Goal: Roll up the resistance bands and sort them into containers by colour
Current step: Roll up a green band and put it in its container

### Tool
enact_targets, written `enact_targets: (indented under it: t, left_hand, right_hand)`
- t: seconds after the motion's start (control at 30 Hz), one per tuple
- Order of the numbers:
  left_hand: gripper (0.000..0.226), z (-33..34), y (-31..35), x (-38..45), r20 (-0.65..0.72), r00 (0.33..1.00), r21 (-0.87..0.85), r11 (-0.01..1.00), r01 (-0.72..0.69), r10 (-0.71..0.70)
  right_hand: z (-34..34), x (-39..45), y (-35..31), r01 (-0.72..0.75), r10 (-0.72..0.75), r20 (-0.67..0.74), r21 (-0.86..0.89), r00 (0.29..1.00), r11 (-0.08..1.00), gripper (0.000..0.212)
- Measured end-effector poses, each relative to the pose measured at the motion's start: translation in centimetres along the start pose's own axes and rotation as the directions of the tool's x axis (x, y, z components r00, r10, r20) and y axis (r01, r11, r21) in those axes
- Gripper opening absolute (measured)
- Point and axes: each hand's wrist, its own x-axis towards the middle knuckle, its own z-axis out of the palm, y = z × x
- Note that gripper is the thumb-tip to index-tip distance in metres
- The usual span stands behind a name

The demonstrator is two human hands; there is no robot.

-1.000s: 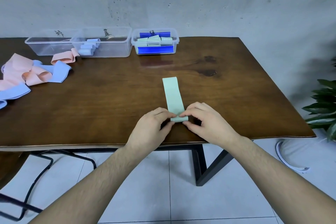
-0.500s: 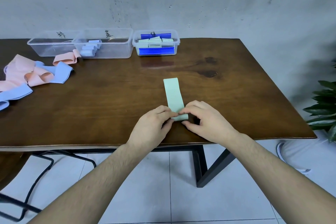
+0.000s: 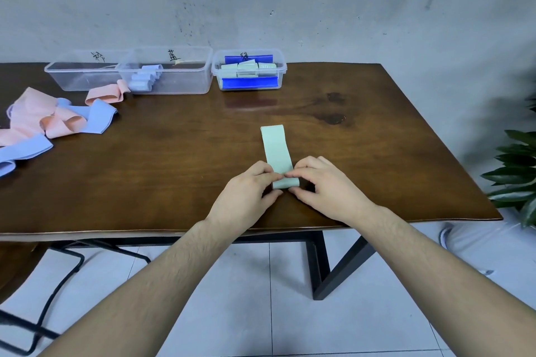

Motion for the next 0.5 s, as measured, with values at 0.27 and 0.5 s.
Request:
enact_targets:
  t: [0.27, 0.5]
  left_hand:
    - [0.022, 0.4, 0.0, -0.9, -0.115, 0.993, -0.064, 0.997, -0.049, 0.042]
    - [0.017, 0.7, 0.1, -2.6, -0.172, 0.978, -0.094, 0.987, -0.132, 0.115]
  right_hand:
    - [0.1, -1.2, -0.2, 0.024, -0.024, -0.035, -0.002, 0.999, 1.000, 0.031]
    - [0.6, -3.2, -0.9, 0.018, -0.011, -0.095, 0.074, 0.995, 0.997, 0.027]
